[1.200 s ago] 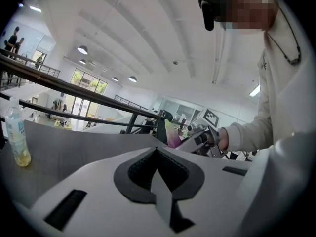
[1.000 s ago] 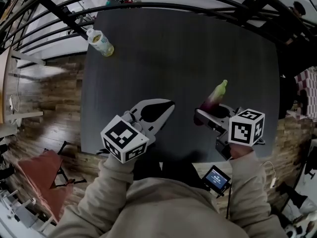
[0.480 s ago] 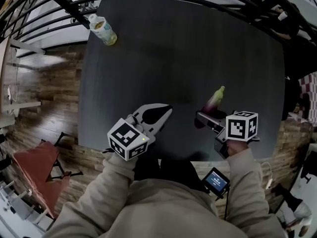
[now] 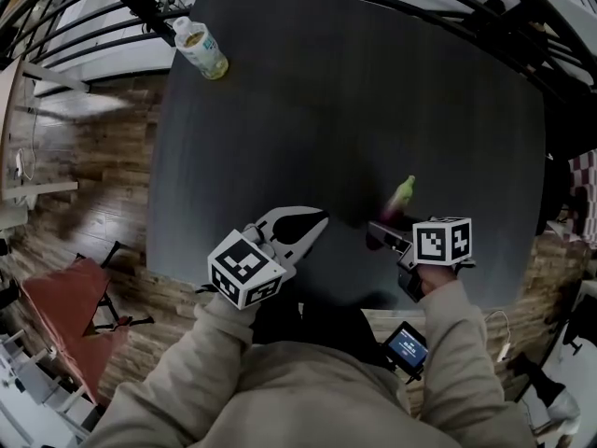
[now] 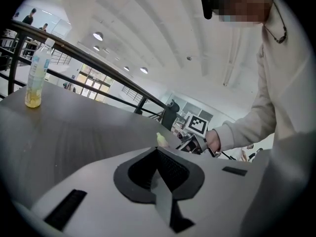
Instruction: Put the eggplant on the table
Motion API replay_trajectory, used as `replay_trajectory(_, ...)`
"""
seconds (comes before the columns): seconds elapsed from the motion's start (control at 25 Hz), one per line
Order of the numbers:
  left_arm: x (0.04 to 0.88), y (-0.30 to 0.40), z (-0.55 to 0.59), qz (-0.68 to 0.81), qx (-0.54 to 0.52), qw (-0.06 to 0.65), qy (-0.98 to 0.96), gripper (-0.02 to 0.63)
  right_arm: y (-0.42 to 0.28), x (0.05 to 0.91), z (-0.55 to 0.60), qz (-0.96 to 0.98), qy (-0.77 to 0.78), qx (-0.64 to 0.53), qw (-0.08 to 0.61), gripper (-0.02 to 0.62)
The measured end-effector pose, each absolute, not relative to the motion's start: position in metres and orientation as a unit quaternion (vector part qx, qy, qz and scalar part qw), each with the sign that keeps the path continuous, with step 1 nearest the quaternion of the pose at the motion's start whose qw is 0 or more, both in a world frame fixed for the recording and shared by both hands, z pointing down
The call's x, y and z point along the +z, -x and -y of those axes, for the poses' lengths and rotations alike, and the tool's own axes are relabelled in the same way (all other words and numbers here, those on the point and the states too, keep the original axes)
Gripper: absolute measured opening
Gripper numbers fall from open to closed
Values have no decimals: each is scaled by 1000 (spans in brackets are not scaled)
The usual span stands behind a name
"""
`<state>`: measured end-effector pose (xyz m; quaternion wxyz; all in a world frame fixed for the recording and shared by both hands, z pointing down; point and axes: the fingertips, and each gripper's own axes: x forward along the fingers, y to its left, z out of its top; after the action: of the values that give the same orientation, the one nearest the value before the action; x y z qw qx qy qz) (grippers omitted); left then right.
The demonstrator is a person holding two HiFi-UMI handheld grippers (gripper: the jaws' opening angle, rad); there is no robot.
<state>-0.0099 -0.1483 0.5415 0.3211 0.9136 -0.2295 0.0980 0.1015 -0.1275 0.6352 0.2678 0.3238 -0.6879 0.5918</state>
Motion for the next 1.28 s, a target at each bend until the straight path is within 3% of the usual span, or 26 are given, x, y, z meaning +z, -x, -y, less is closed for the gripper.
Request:
replay_trajectory(0.48, 547, 12, 145, 221, 105, 328, -913, 6, -124, 669, 116, 649, -355, 577, 346, 224)
replay_trajectory(1.08, 554, 26, 143, 232, 112, 338, -905, 6, -134, 682, 106, 633, -362, 572, 377, 225)
replay_trajectory(1.28, 555, 31, 141, 235, 113, 341, -903, 6, -133, 681, 107, 635, -369, 565, 376, 253)
